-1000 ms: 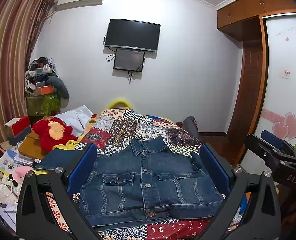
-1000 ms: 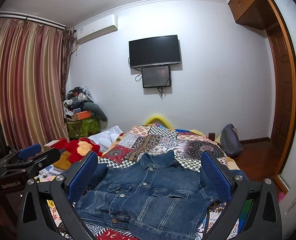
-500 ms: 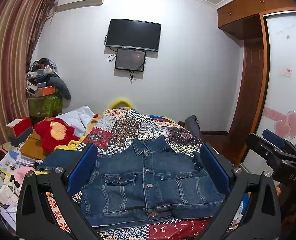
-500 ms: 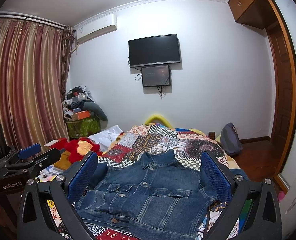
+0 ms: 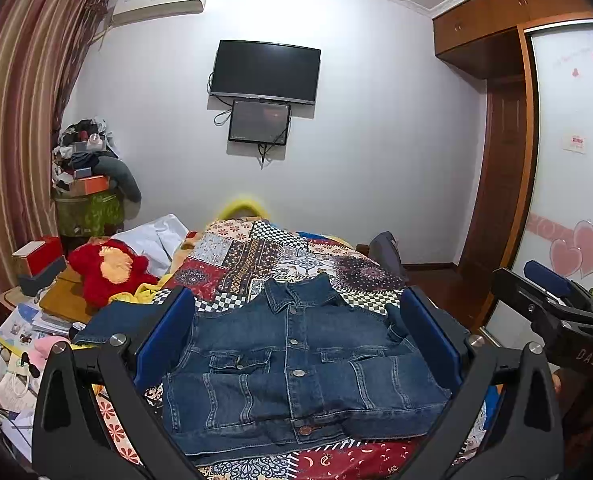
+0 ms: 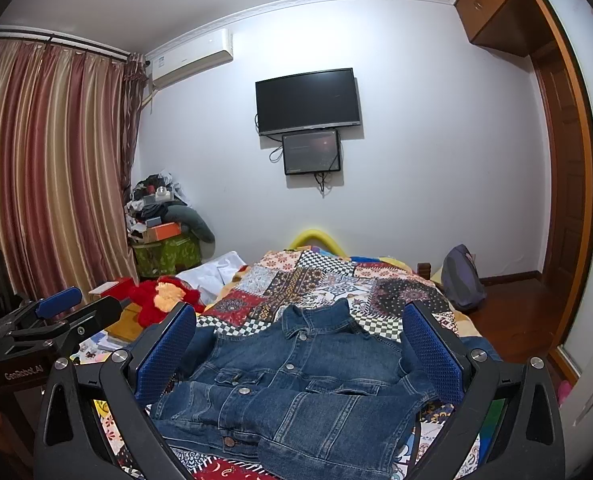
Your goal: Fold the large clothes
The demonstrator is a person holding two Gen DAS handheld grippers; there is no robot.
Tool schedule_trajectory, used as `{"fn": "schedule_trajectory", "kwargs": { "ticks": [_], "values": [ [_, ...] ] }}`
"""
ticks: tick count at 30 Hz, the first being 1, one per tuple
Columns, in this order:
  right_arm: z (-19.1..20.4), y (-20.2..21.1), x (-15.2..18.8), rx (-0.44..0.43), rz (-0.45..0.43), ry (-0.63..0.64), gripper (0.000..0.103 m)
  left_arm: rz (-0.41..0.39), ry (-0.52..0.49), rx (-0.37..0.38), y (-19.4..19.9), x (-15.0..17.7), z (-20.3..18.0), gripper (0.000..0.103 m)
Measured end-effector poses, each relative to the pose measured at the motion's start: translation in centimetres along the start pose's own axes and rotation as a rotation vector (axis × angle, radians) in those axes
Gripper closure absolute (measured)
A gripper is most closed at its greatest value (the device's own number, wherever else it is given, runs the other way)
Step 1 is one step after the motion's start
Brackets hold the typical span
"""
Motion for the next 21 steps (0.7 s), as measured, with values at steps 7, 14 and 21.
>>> {"fn": "schedule_trajectory", "kwargs": {
  "ticks": [7, 14, 21],
  "values": [
    [-0.02, 0.02, 0.00, -0.001, -0.001, -0.002, 0.000, -0.003, -0.004, 0.000, 0.00, -0.14, -0.10, 0.000],
    [-0.07, -0.01, 0.01, -0.001, 0.000, -0.003, 0.000, -0.009, -0.008, -0.003, 0.19, -0.23, -0.27, 0.000],
    [0.04, -0.47, 0.89, -0.001, 0.010, -0.003, 0.000, -0.001, -0.001, -0.006, -0.05, -0.09, 0.14, 0.000]
  ]
}}
Point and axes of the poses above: each gripper's, at about its wrist camera, not at the fingertips, and y roughly against the way its jaws point, z to its left, x to its underside, the point moved 9 cm from there along -y, roughly the way its jaws point, and after that the axes turned 3 degrees about -x, right-handed, at the moved point
